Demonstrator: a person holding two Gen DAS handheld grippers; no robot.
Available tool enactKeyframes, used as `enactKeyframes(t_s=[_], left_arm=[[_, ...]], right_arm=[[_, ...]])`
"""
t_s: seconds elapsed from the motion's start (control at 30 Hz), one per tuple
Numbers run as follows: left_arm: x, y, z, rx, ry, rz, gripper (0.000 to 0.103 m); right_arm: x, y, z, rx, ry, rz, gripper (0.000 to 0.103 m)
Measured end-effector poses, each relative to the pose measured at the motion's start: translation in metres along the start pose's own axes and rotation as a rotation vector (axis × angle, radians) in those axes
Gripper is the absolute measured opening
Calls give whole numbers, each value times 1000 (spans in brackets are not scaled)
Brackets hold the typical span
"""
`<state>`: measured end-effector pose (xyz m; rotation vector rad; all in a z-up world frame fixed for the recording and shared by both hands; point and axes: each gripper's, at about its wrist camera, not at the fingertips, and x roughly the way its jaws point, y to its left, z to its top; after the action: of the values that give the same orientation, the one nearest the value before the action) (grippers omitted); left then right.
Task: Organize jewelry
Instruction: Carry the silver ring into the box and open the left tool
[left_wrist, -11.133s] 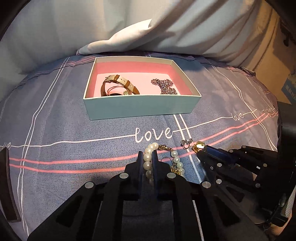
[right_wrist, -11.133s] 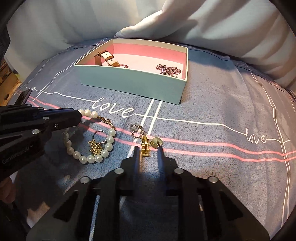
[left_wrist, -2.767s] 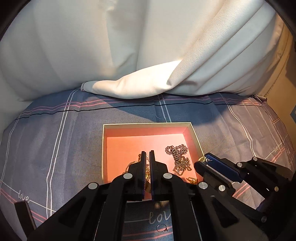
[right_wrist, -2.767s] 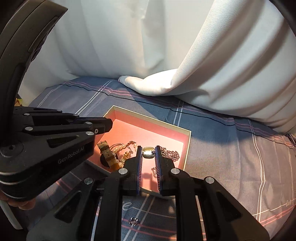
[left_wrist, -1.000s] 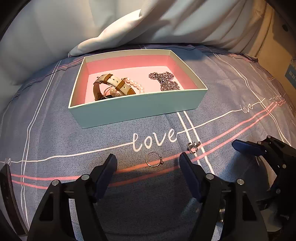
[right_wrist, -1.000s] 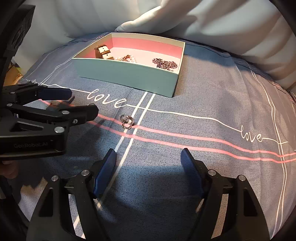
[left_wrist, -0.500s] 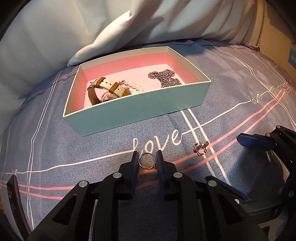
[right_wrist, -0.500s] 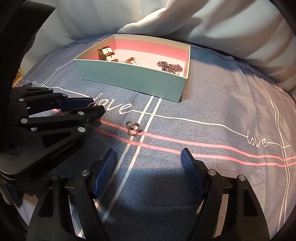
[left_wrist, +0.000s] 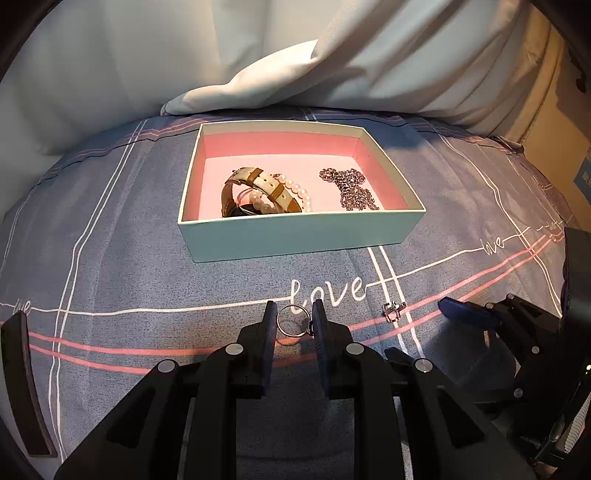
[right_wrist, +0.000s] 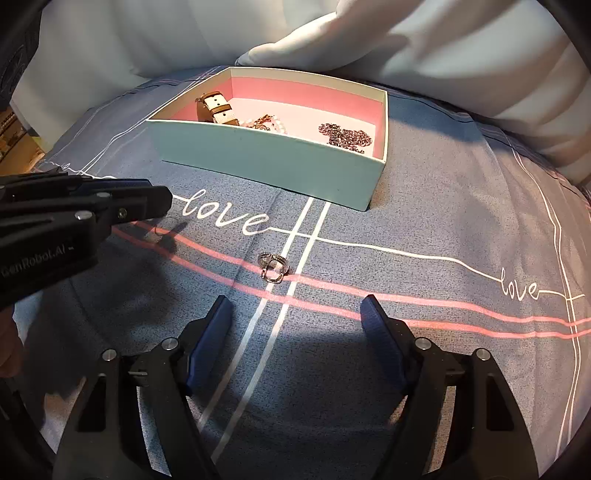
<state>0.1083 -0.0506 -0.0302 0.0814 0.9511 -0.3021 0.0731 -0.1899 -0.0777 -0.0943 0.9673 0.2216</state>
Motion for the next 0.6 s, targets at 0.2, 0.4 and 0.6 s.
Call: enactKeyframes(t_s=[0.2, 0.4, 0.6], left_arm=[[-10, -2, 19, -18, -34, -23, 19], [-7, 4, 64, -57, -47, -31, 19], [7, 12, 114, -67, -38, 15, 19]], right_arm=[[-16, 1, 19, -19, -50, -9, 1], [-32, 0, 81, -33, -150, -22, 1], [-25, -7, 134, -27, -167, -34, 1]])
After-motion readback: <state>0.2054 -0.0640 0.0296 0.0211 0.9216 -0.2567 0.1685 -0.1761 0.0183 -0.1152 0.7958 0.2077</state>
